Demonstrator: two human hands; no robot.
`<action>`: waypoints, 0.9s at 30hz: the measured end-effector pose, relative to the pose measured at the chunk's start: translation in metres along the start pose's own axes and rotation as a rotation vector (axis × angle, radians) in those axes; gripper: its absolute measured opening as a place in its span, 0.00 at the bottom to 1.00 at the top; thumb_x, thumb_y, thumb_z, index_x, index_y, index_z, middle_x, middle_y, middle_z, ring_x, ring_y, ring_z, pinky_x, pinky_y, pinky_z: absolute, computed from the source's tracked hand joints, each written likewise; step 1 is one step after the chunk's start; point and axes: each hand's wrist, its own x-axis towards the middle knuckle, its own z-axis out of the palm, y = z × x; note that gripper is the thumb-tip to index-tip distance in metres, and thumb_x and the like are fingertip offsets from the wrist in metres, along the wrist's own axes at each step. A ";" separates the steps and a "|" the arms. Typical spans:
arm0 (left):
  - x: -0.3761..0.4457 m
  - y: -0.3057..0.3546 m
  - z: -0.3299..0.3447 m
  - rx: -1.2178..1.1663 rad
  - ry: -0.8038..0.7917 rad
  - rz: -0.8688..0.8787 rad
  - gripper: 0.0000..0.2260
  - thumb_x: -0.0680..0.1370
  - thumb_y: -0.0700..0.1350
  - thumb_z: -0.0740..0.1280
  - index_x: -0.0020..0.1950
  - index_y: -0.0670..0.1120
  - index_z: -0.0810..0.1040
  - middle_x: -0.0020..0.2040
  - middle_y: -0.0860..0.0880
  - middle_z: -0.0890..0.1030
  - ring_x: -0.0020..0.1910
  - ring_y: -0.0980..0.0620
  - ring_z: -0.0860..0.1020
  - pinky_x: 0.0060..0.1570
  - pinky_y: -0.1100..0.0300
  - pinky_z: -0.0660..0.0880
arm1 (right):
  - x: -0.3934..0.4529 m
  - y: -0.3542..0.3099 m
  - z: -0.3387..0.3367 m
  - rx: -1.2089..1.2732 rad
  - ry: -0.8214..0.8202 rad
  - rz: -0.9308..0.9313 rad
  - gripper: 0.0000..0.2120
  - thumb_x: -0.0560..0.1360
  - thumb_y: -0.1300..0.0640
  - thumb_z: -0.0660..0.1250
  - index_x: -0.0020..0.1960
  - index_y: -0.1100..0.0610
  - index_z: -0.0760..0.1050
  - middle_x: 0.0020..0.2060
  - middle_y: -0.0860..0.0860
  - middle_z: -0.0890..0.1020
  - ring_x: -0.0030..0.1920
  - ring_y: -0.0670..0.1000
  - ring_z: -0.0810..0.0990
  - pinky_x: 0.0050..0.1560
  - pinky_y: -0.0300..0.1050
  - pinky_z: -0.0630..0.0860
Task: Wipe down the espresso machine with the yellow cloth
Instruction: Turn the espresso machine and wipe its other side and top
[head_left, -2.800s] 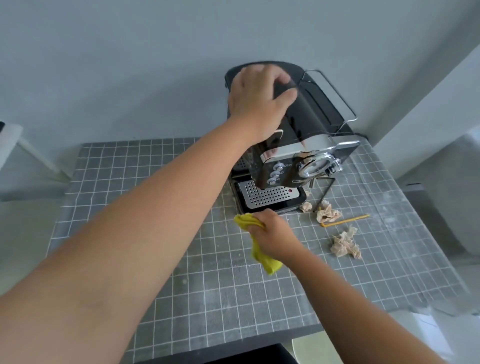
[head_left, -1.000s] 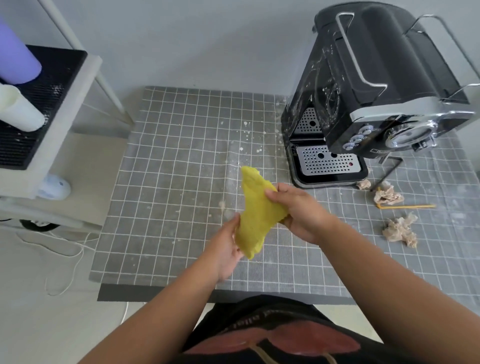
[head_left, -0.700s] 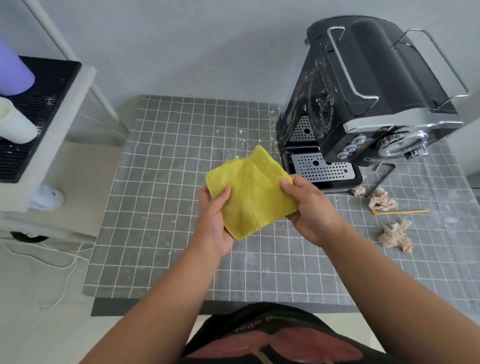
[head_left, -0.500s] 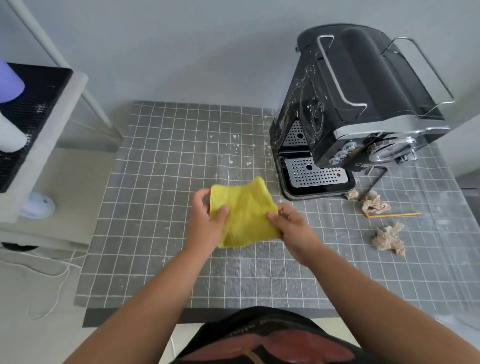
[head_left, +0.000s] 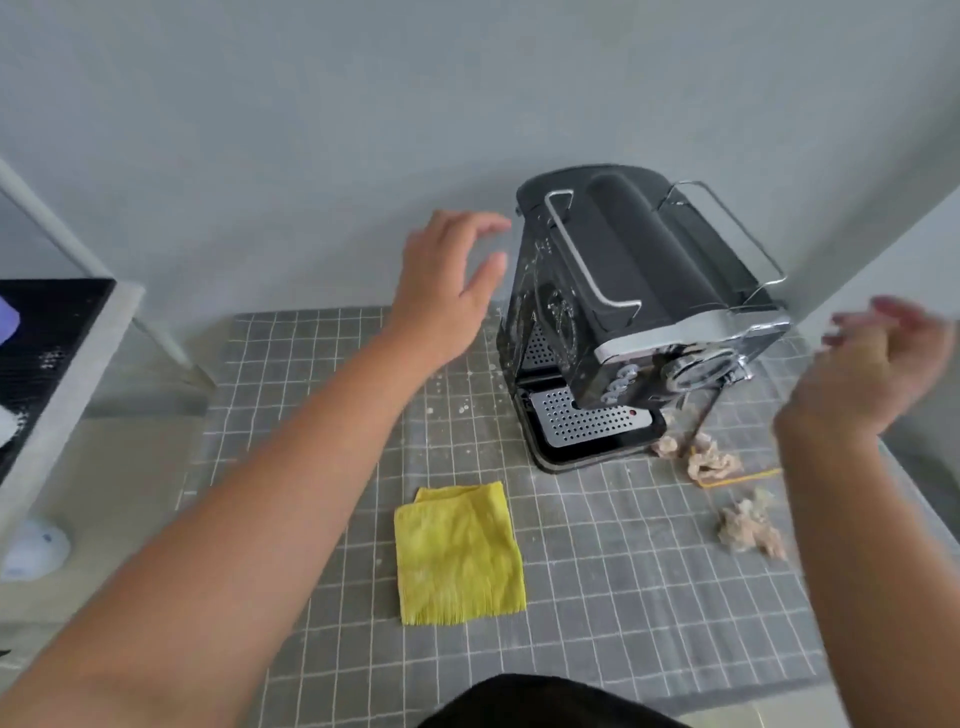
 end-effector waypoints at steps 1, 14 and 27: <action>0.022 0.006 -0.001 0.005 -0.022 0.116 0.12 0.80 0.47 0.60 0.62 0.47 0.76 0.56 0.54 0.74 0.59 0.54 0.70 0.63 0.58 0.62 | 0.024 -0.013 0.010 -0.066 -0.029 -0.065 0.10 0.64 0.59 0.58 0.44 0.51 0.74 0.35 0.50 0.76 0.35 0.50 0.72 0.39 0.46 0.67; 0.084 -0.006 0.028 0.121 -0.362 0.583 0.15 0.77 0.59 0.62 0.51 0.49 0.81 0.50 0.48 0.74 0.49 0.49 0.72 0.52 0.52 0.70 | 0.087 -0.026 0.112 -1.182 -0.647 -0.213 0.12 0.77 0.57 0.61 0.53 0.61 0.79 0.51 0.59 0.81 0.52 0.60 0.78 0.44 0.41 0.67; 0.101 0.007 0.038 0.212 -0.475 0.578 0.28 0.74 0.71 0.51 0.33 0.49 0.72 0.29 0.55 0.71 0.31 0.57 0.71 0.45 0.58 0.54 | 0.111 -0.023 0.156 -1.020 -0.754 -0.385 0.09 0.77 0.54 0.63 0.49 0.54 0.81 0.41 0.50 0.76 0.43 0.52 0.73 0.44 0.41 0.67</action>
